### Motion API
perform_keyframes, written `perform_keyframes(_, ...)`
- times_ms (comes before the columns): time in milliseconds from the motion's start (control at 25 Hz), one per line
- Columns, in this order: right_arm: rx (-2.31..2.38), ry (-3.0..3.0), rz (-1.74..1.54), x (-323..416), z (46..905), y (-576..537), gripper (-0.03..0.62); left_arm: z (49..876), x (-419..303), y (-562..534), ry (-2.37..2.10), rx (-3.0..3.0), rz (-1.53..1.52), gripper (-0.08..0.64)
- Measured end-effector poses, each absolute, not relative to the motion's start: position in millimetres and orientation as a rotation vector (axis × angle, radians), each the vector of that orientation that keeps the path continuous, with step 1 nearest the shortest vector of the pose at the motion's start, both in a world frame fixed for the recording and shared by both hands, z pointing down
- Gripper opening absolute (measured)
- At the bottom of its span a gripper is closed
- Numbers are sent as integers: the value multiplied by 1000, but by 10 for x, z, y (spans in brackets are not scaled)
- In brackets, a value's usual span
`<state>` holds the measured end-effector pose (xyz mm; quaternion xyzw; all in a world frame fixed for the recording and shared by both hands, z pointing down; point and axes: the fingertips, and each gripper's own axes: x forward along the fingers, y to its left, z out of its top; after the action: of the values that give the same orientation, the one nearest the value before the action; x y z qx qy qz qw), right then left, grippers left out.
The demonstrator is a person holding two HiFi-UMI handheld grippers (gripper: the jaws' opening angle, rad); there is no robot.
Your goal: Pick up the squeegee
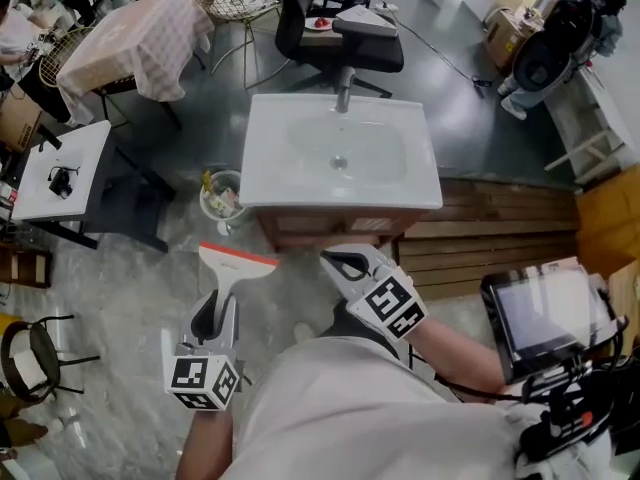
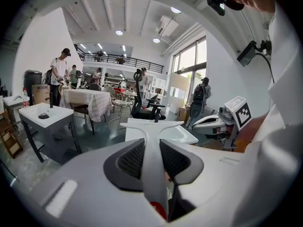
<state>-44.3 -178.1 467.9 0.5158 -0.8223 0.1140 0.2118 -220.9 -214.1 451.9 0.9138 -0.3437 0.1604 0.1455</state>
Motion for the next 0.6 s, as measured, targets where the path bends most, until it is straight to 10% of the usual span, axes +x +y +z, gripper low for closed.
perform_keyframes(600, 1433, -2277, 311, -428, 4645, -1725, 3, 4521, -2120, -2104, -962, 2639, 462, 106)
